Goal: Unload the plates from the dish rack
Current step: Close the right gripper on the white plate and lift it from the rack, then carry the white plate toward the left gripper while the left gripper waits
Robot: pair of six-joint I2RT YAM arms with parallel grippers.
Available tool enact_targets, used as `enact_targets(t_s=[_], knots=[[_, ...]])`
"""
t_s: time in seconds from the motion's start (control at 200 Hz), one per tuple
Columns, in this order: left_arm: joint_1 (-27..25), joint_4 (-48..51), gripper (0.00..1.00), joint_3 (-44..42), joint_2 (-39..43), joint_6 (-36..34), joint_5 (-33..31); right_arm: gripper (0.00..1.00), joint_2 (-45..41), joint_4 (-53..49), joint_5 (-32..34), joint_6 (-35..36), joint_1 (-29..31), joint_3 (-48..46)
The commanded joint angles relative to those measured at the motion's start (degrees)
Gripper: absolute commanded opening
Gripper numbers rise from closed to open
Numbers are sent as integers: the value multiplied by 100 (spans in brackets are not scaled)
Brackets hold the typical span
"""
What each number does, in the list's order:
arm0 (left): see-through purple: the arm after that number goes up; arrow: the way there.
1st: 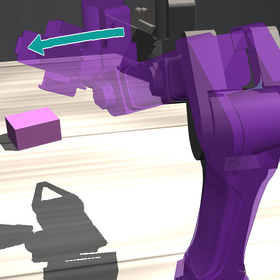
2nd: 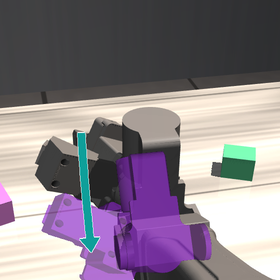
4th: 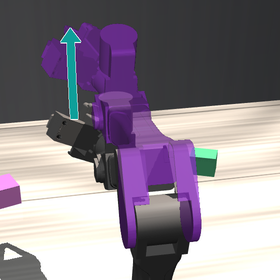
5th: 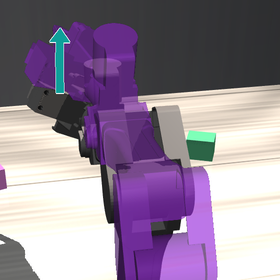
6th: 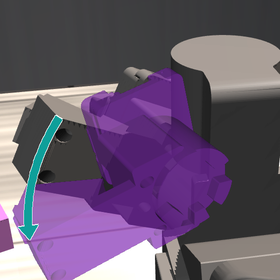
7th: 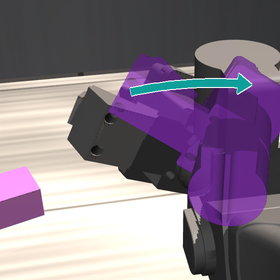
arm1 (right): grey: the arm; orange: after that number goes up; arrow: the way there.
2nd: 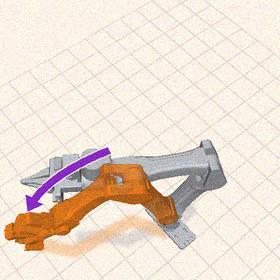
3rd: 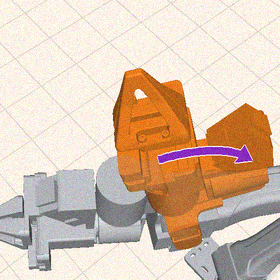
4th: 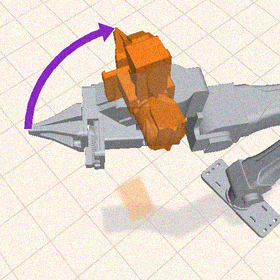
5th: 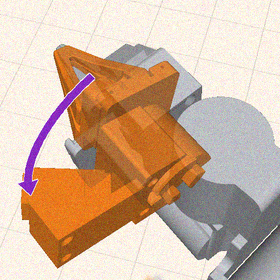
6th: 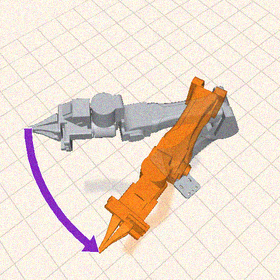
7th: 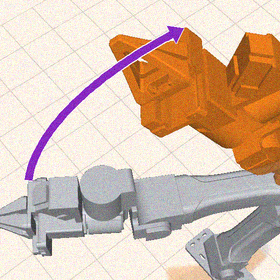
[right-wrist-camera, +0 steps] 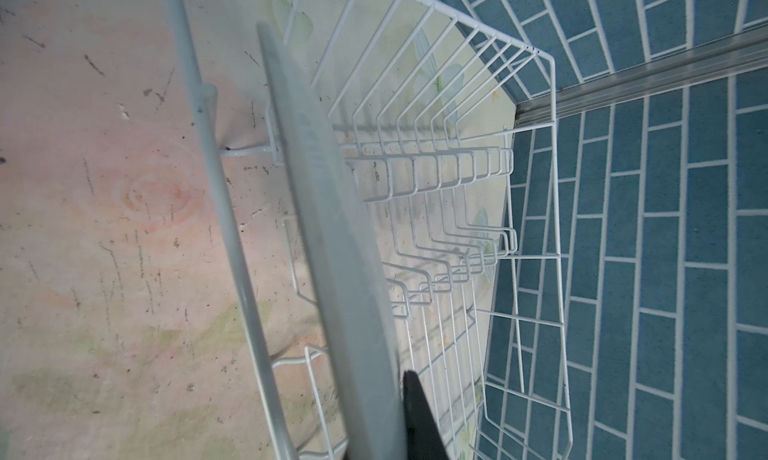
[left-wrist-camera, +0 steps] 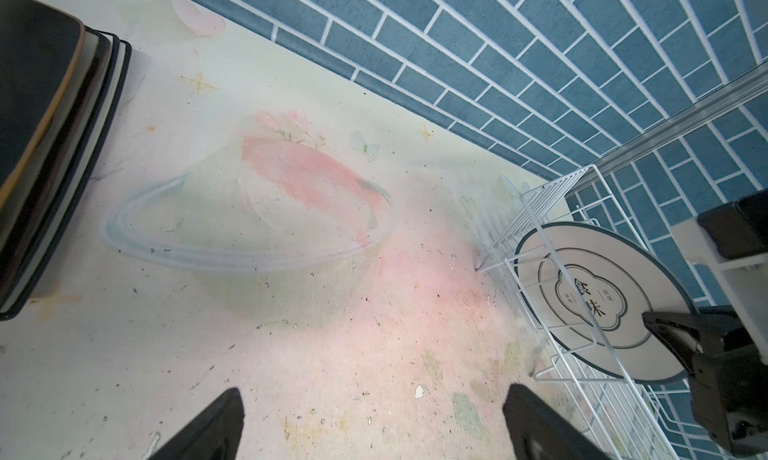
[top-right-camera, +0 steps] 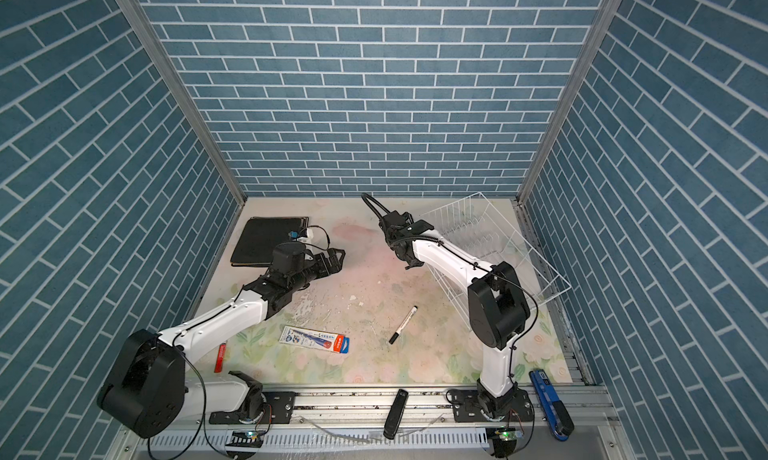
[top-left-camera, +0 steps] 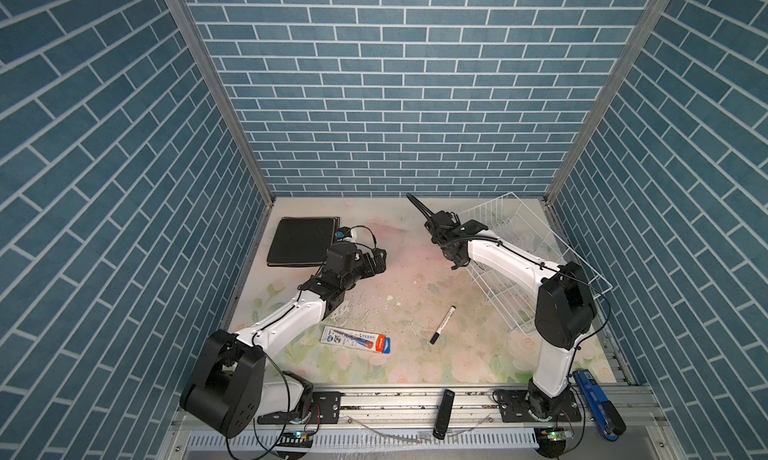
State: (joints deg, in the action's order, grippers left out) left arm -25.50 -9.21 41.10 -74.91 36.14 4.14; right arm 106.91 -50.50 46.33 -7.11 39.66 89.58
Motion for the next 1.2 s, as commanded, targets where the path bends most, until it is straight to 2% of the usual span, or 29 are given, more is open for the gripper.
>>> enact_targets(t_s=[0.0, 0.725, 1.195], knots=[[-34, 86, 100, 29, 45, -111, -2, 0, -363, -91, 621, 96, -1, 248], [-34, 61, 100, 29, 63, -81, 41, 0, -942, -72, 1010, 193, 211, 328], [-29, 35, 100, 47, 56, -64, 64, 0, -1934, 1618, 1430, 927, 450, -436]])
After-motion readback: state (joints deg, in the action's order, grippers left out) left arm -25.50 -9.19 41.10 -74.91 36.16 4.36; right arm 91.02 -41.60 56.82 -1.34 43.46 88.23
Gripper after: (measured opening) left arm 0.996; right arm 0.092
